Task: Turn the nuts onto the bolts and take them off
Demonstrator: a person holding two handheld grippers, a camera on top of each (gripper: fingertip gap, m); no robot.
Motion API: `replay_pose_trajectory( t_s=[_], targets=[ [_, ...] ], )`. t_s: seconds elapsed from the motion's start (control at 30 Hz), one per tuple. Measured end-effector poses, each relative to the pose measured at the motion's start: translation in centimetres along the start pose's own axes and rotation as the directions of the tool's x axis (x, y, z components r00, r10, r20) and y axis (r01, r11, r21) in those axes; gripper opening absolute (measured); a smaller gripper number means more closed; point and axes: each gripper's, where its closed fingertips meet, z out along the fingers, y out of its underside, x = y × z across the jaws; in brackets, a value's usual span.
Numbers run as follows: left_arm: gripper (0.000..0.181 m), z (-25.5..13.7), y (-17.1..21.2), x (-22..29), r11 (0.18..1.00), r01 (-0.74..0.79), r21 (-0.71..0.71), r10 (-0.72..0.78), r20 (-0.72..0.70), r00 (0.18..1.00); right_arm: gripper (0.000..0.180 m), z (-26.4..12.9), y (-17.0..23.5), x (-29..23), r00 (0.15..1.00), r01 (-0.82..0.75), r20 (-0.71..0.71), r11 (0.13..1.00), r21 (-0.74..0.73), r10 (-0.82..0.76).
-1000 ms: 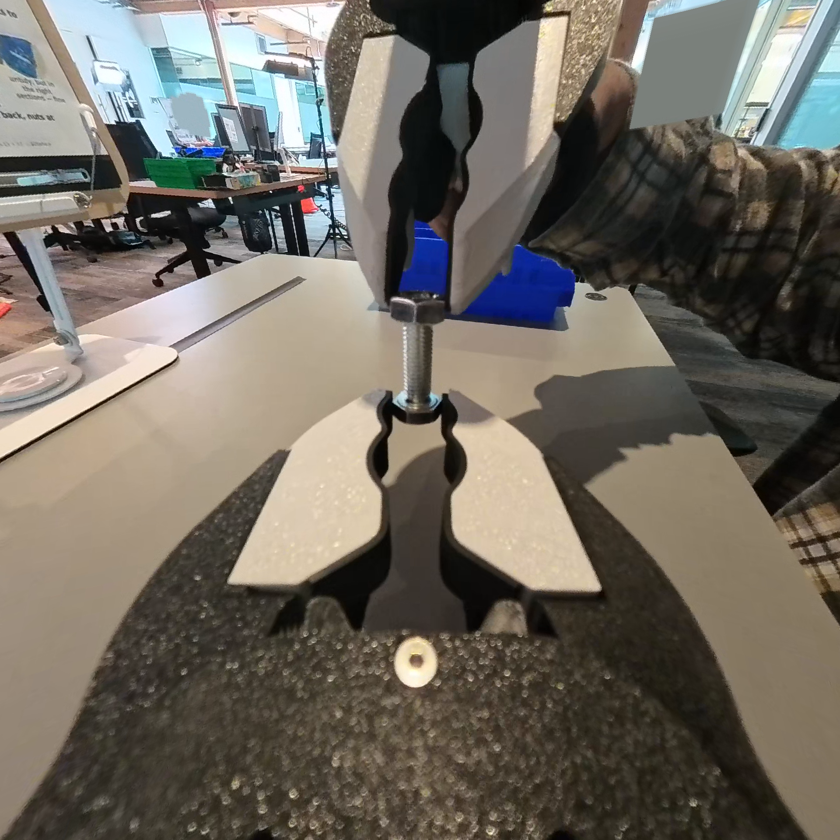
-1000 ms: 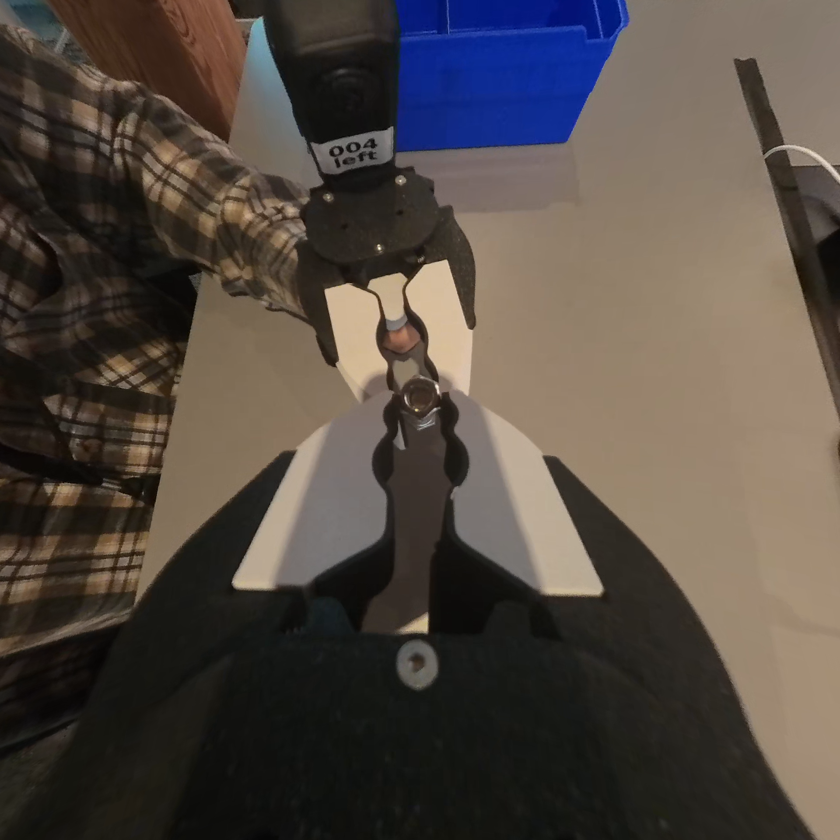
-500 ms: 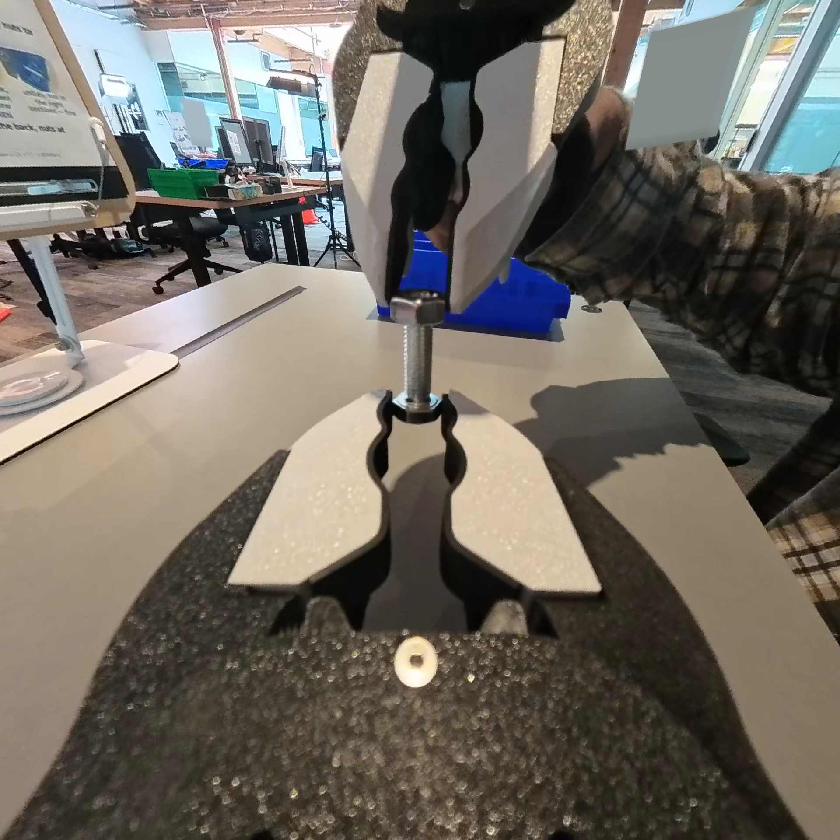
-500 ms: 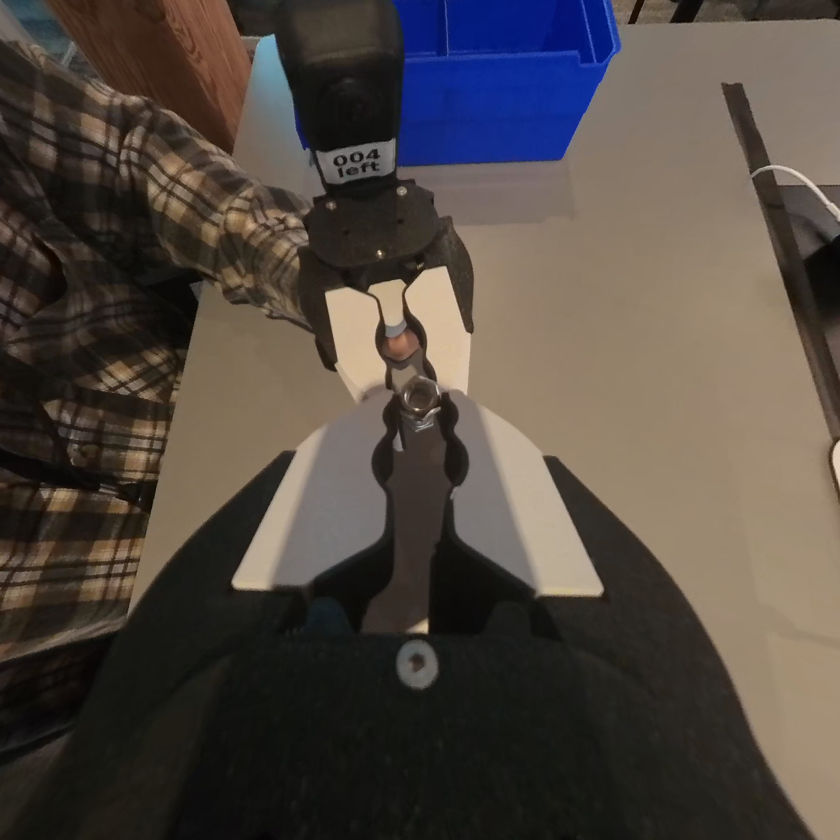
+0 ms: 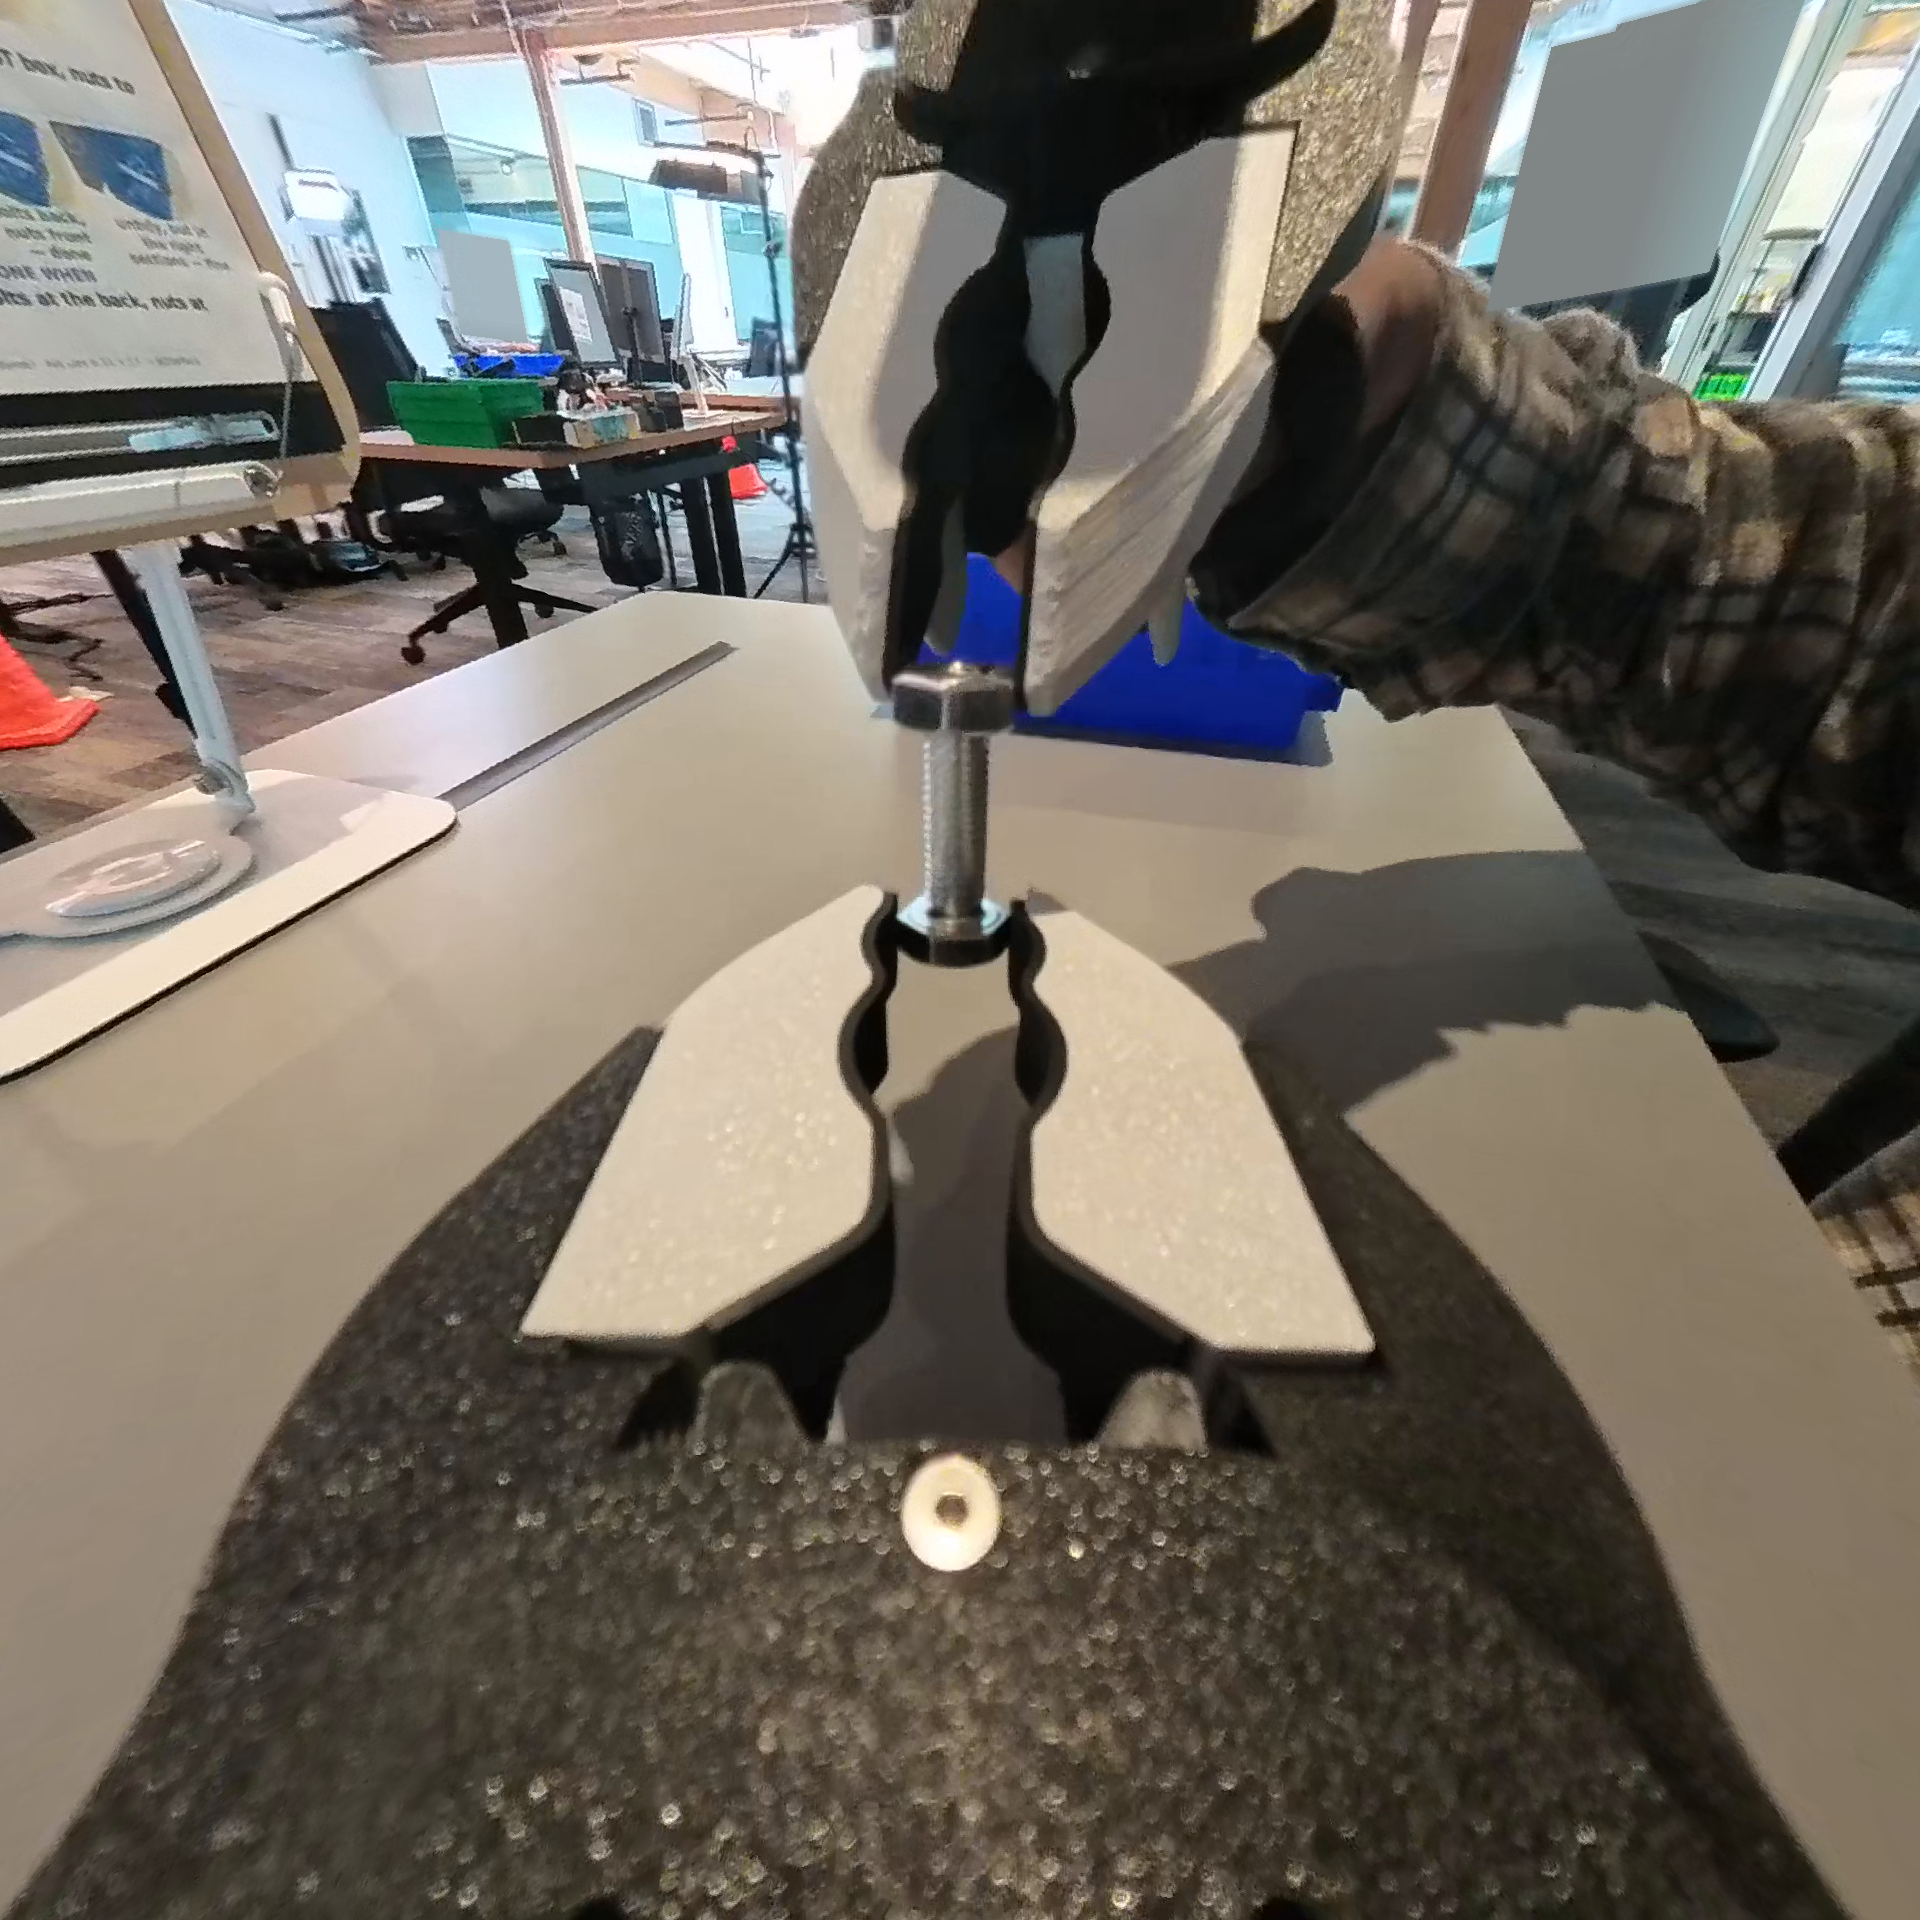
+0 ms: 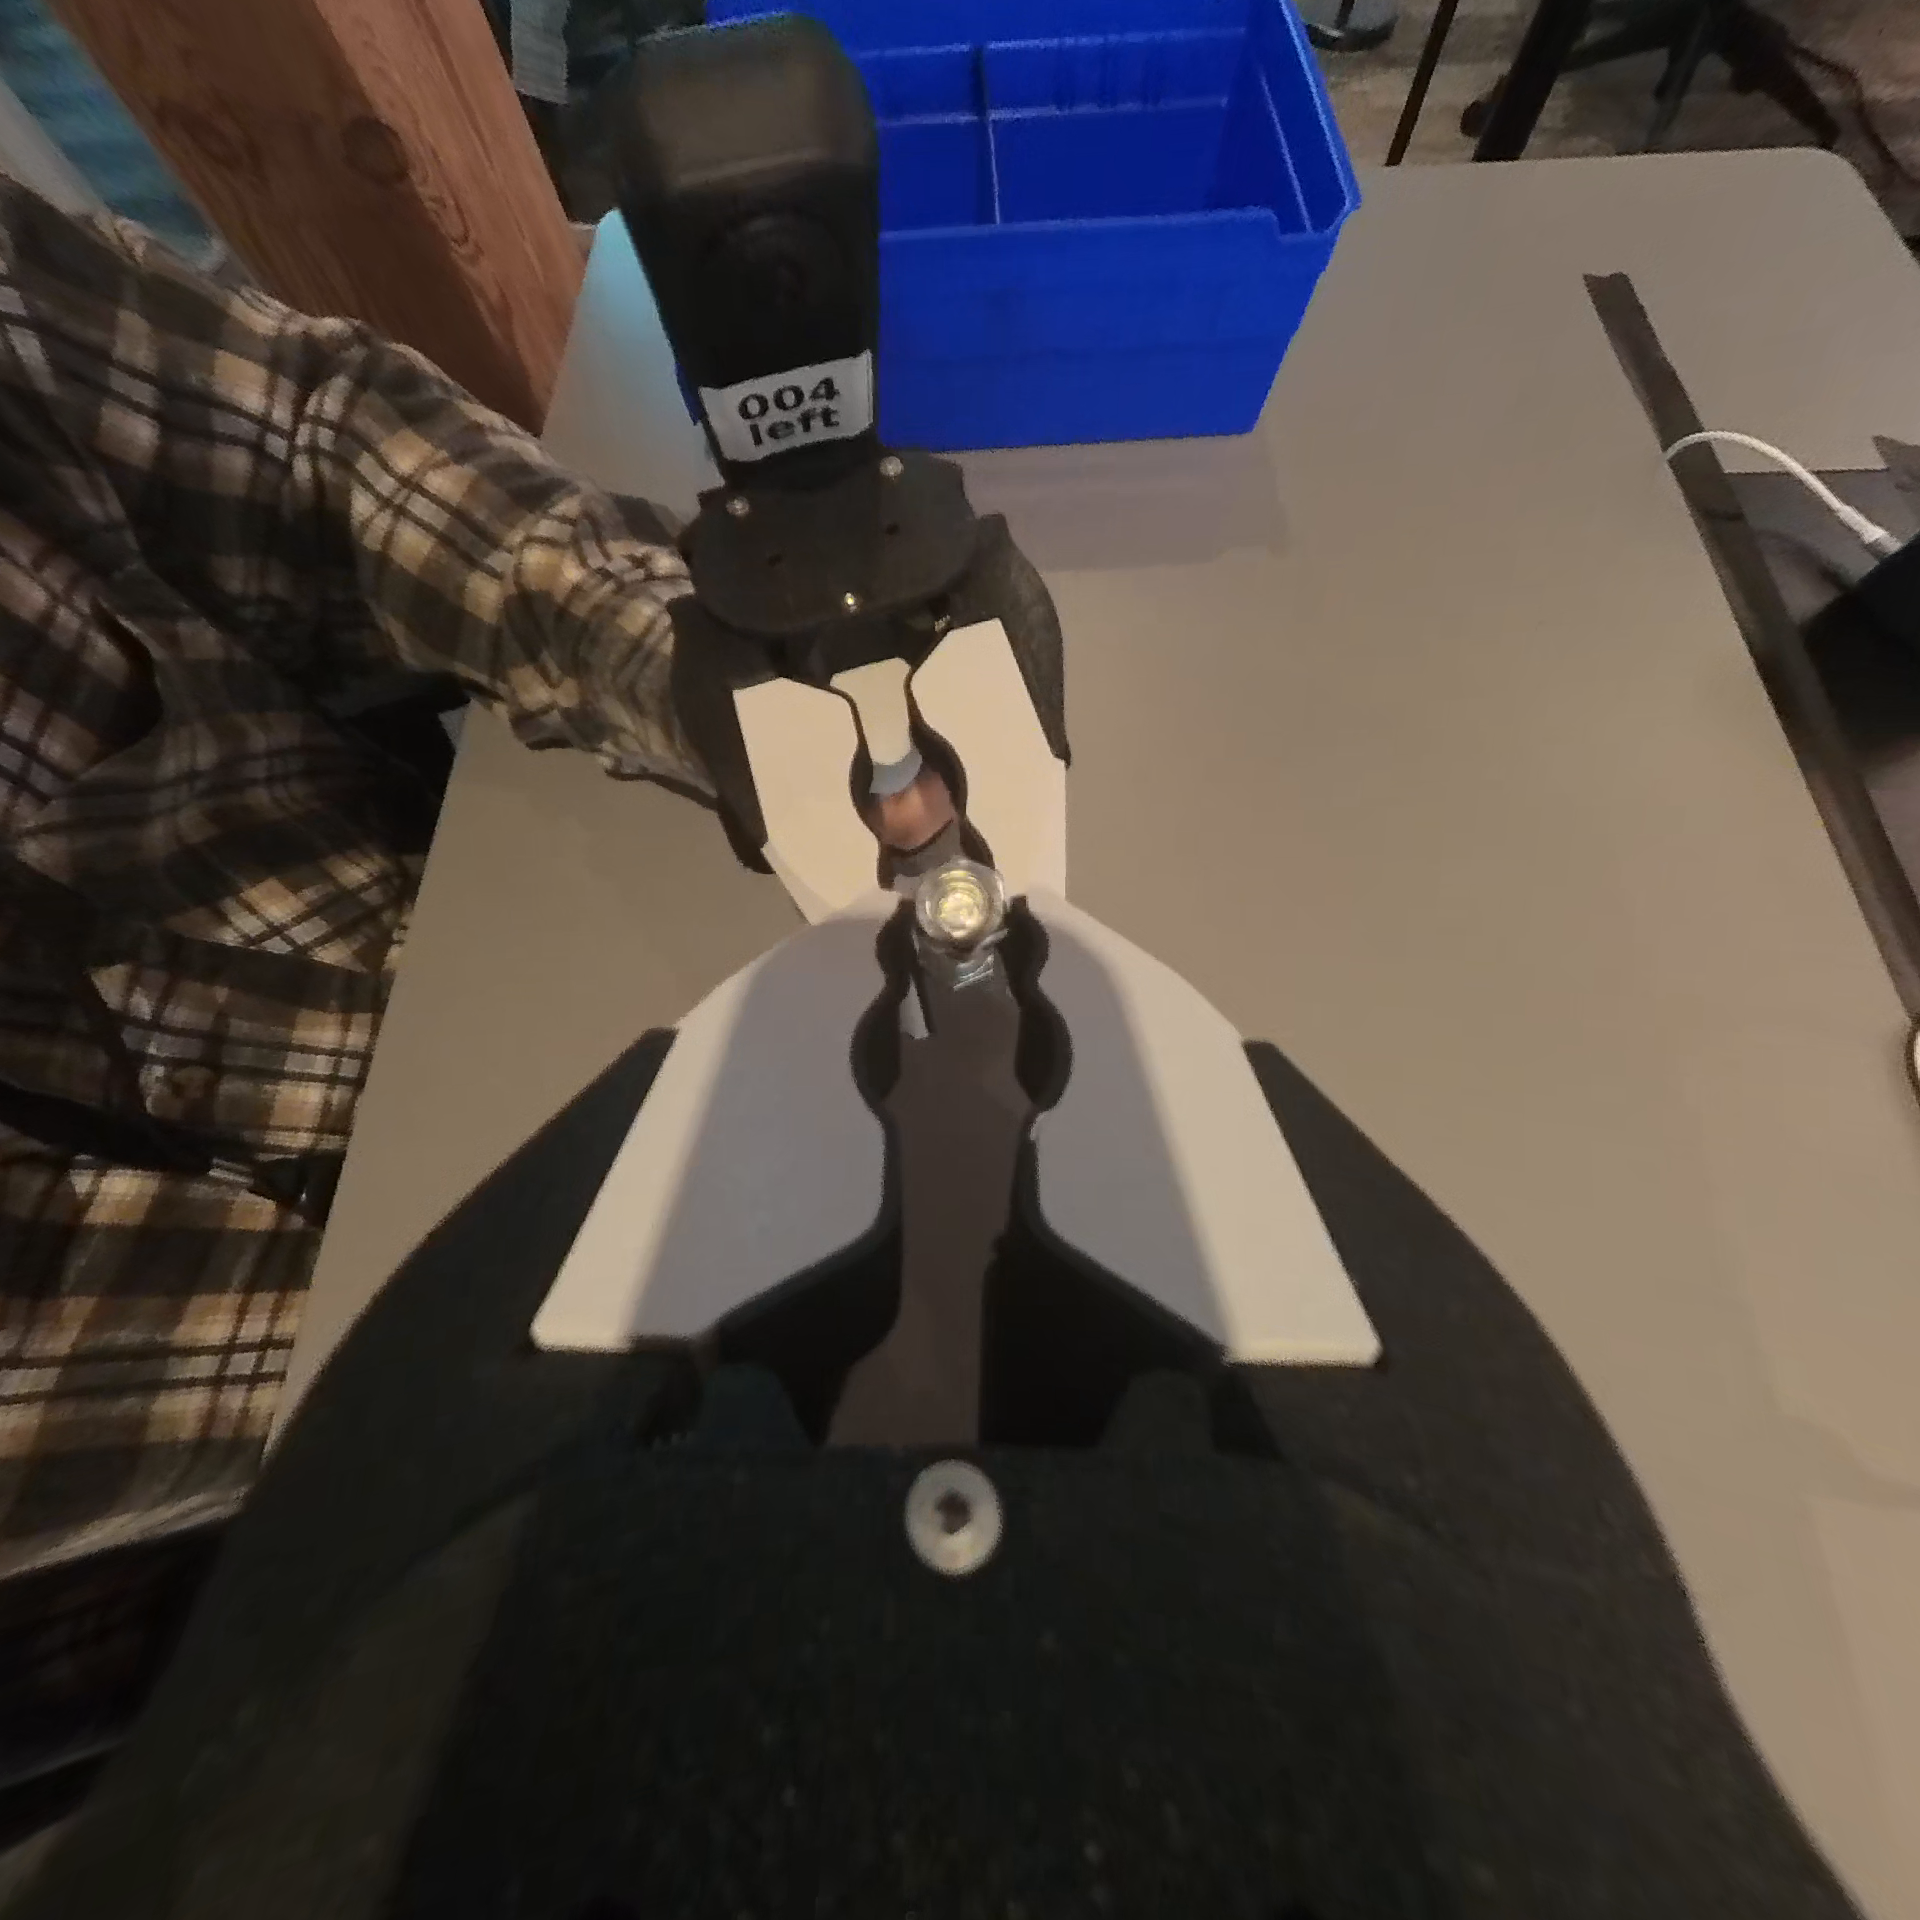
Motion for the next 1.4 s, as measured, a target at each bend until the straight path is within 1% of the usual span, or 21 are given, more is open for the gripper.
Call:
replay_pose_trajectory(
  t_s=[0.6, 0.77, 0.9, 0.93, 0.97, 1.03, 1.1, 1.17, 1.27, 1.4],
  targets=[
    [0.019, 0.1, 0.2, 0.1, 1.000, 0.001, -0.009, -0.001, -0.009, 1.000, 0.017, 0.1, 0.1, 0.0, 1.000, 0.001, 0.008, 1.000, 0.001, -0.001],
    [0.019, 0.0, 0.1, -0.1, 1.000, 0.016, -0.003, -0.016, -0.011, 1.000, 0.017, 0.0, -0.1, 0.3, 1.000, 0.014, -0.023, 0.999, 0.052, -0.013],
    [0.019, -0.1, 0.3, -0.4, 1.000, 0.015, -0.007, -0.015, -0.004, 1.000, 0.016, -1.7, -0.7, 0.9, 0.998, -0.010, -0.060, 0.987, 0.161, 0.020],
    [0.019, -0.1, 0.2, -0.5, 1.000, 0.019, -0.004, -0.019, -0.004, 1.000, 0.017, -2.2, -0.2, 1.0, 0.997, -0.028, -0.063, 0.987, 0.161, 0.038],
    [0.019, -0.2, 0.2, -0.6, 1.000, 0.023, 0.002, -0.023, -0.004, 1.000, 0.017, -2.4, 1.0, 1.2, 0.996, -0.052, -0.071, 0.990, 0.128, 0.061],
    [0.019, -0.4, 0.0, -0.8, 0.999, 0.032, 0.014, -0.032, -0.005, 0.999, 0.017, -2.3, 4.6, 1.6, 0.991, -0.095, -0.092, 0.995, 0.013, 0.095],
    [0.019, -0.6, -0.1, -1.1, 0.999, 0.035, 0.021, -0.035, -0.002, 0.999, 0.017, -1.4, 8.4, 1.4, 0.987, -0.144, -0.080, 0.985, -0.099, 0.136],
    [0.019, -0.7, -0.1, -1.2, 0.999, 0.042, 0.026, -0.042, -0.009, 0.999, 0.017, -0.4, 11.5, 1.0, 0.986, -0.161, -0.076, 0.968, -0.191, 0.149],
    [0.019, -0.7, -0.2, -1.1, 0.998, 0.044, 0.033, -0.043, -0.018, 0.999, 0.016, 1.1, 14.8, 0.5, 0.988, -0.156, -0.063, 0.942, -0.297, 0.144],
    [0.019, -0.7, -0.1, -1.0, 0.998, 0.053, 0.044, -0.051, -0.040, 0.998, 0.017, 2.3, 17.8, 0.4, 0.988, -0.157, -0.053, 0.908, -0.387, 0.148]
  ],
)
